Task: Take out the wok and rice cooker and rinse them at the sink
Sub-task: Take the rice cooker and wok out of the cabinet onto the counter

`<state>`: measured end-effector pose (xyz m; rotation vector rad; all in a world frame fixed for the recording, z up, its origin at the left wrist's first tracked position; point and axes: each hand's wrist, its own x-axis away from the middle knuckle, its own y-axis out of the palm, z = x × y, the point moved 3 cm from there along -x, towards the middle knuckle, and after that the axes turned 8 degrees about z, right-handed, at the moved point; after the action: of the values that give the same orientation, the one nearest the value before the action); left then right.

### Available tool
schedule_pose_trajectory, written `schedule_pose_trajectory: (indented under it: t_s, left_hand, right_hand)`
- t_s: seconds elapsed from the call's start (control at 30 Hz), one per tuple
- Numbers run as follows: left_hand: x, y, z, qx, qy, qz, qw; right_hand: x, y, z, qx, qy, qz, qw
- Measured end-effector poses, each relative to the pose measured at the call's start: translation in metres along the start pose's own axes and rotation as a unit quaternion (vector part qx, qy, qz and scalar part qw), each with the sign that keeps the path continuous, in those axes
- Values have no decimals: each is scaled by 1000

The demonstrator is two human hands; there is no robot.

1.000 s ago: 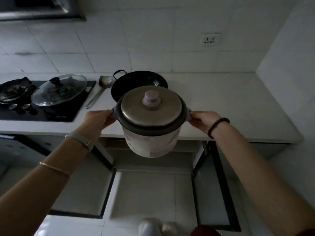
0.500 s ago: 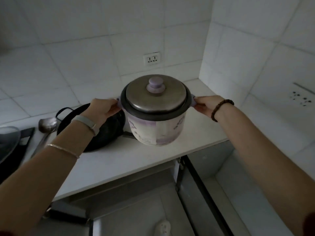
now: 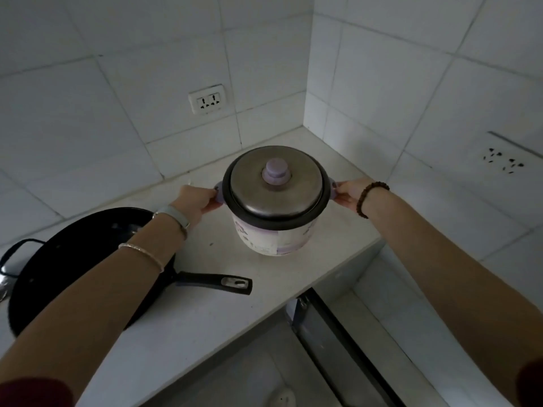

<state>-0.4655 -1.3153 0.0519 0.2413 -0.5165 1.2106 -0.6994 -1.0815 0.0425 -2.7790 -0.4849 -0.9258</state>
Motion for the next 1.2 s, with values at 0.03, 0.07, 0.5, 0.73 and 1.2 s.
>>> schedule_pose_trajectory:
  t_s: [0.03,0.07,0.5,0.73,1.2]
  left_hand:
    - [-7,4,-4,-7,-5,1,1000]
    - [-13,9,-9,-12,-10,1,1000]
    - [-67,24,-36,-28,-22,17,999]
    - [-92,24,-45,-29,-28,22,999]
    - [-67,12,-54,-119,47,-7,992]
  right_hand:
    - [-9,2,2,9,5,11,1000]
    - [-18,4,5,21,10,18,1000]
    - [-70,24,16,114,-21,-26,993]
    - [-85,34,14,120,-27,-22,992]
    - [-59,30,23,54,-33,-6,998]
